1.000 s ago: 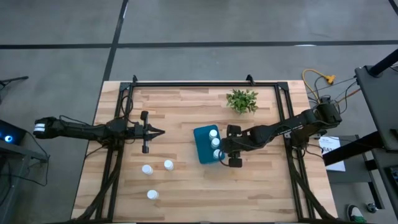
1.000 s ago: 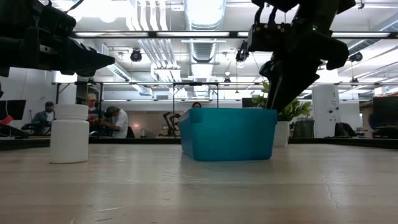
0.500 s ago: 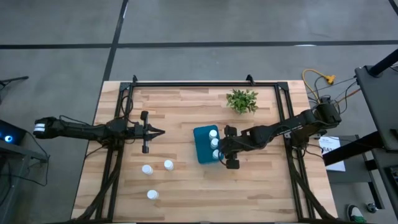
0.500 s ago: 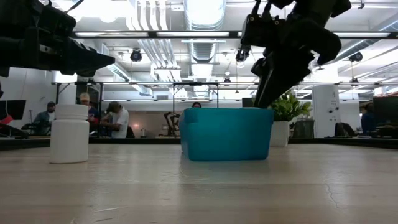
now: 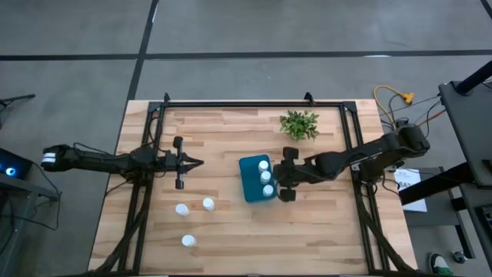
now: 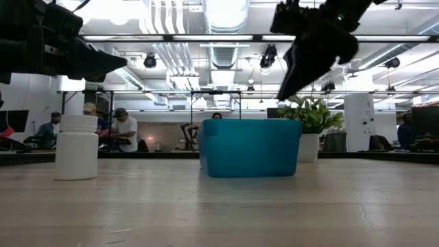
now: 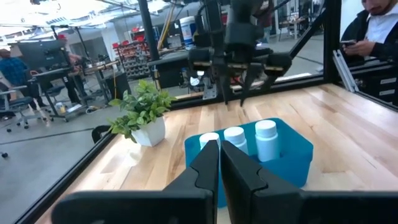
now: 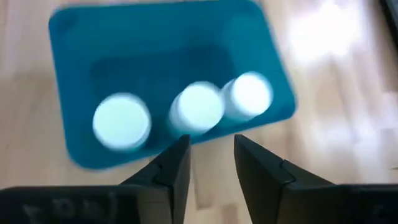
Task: Pick and place pill bottles into a basket
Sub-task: Put the white pill bottle into the blue bin
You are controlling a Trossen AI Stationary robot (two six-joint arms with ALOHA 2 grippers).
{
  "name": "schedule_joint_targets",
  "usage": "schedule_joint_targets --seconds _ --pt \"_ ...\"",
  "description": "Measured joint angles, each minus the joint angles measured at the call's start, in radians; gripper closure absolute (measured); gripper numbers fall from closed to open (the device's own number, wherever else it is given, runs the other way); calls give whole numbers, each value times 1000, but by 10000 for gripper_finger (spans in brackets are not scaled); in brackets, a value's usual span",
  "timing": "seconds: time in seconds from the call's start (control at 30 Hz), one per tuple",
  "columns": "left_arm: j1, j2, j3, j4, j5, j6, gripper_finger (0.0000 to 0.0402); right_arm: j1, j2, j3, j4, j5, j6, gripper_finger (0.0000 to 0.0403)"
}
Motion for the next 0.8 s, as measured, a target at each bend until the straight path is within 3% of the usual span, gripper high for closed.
schedule_joint_targets --seconds 0.17,0.47,0.8 --pt "0 10 12 -7 -1 -2 402 0 -35 0 75 76 -37 296" --pt "0 87 55 -23 -2 -3 397 -10 -69 0 244 89 -140 306" --pt "-6 198 117 -33 25 -4 307 -44 -74 0 238 95 -149 307"
